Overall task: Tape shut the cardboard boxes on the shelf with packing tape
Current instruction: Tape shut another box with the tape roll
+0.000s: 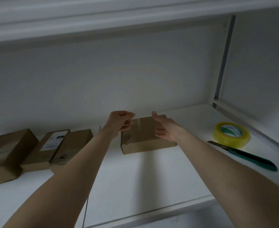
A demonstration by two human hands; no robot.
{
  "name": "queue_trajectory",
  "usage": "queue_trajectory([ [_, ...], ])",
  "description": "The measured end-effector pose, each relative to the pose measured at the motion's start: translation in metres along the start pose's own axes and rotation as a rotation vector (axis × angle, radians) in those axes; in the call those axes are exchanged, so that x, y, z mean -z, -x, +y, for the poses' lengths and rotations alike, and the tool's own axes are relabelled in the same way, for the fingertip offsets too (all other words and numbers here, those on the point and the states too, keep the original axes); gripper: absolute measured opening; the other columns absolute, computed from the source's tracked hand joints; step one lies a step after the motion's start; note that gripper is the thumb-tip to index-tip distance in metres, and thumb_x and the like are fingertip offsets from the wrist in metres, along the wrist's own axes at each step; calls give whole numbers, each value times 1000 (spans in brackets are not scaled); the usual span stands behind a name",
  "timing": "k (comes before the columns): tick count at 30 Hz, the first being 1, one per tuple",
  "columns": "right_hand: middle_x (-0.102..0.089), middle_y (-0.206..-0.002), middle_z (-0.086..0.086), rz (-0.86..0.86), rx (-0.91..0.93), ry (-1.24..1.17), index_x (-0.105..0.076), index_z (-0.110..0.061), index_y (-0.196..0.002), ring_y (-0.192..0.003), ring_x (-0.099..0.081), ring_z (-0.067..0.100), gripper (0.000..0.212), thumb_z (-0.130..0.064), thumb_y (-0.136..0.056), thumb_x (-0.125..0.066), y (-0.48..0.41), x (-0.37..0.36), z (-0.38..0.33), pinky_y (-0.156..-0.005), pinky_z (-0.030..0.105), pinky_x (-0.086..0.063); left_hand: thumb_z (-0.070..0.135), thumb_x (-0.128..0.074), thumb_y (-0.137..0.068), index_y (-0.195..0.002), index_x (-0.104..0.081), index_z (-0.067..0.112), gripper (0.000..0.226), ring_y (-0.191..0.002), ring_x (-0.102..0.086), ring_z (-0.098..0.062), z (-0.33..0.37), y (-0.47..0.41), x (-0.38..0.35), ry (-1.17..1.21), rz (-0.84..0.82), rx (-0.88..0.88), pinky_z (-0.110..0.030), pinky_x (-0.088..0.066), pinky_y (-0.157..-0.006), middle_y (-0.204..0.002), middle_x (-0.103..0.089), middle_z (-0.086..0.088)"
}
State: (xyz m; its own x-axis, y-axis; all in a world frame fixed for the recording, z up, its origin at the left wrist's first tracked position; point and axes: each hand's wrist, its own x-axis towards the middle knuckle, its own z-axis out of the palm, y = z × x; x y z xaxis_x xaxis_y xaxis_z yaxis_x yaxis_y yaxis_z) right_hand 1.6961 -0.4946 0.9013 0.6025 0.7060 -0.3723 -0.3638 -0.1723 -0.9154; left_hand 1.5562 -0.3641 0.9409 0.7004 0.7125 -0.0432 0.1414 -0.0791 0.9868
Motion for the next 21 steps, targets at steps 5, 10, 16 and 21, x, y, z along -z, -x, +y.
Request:
queue_trajectory([
  [5, -39, -147, 21, -15, -56, -2, -28, -12, -150, -131, -45, 36, 105, -66, -70, -70, -10, -22, 1, -104, 44, -46, 16, -70, -85, -86, -68, 11, 5, -59, -58, -8, 8, -9, 18, 35, -21, 5, -15, -48, -49, -65, -55, 1],
  [10, -61, -127, 19, -106, -108, -32, -41, -11, -141, -109, -63, 30, 97, -74, -70, -64, -14, -36, 1, -82, 37, -55, 16, -69, -85, -88, -67, 12, 6, -63, -59, -10, 8, -14, 32, 78, -58, 33, -16, -48, -48, -66, -56, 1],
  [16, -67, -62, -5, -2, -4, -75, -65, -14, -85, -51, -58, 4, 11, -20, -87, -73, -19, -42, -4, -51, 17, -41, 16, -68, -86, -88, -67, 11, 6, -66, -60, -11, -8, -20, 46, 70, -38, 64, -16, -49, -48, -70, -58, 0],
  [21, -60, -65, 7, 161, 142, 243, -62, -10, -68, -41, -47, 7, 23, -15, -89, -69, -32, -56, 2, -38, 16, -33, 15, -71, -85, -85, -67, 5, 11, -53, -64, -8, -41, -25, 47, 19, 96, 75, -16, -50, -46, -53, -63, 3],
])
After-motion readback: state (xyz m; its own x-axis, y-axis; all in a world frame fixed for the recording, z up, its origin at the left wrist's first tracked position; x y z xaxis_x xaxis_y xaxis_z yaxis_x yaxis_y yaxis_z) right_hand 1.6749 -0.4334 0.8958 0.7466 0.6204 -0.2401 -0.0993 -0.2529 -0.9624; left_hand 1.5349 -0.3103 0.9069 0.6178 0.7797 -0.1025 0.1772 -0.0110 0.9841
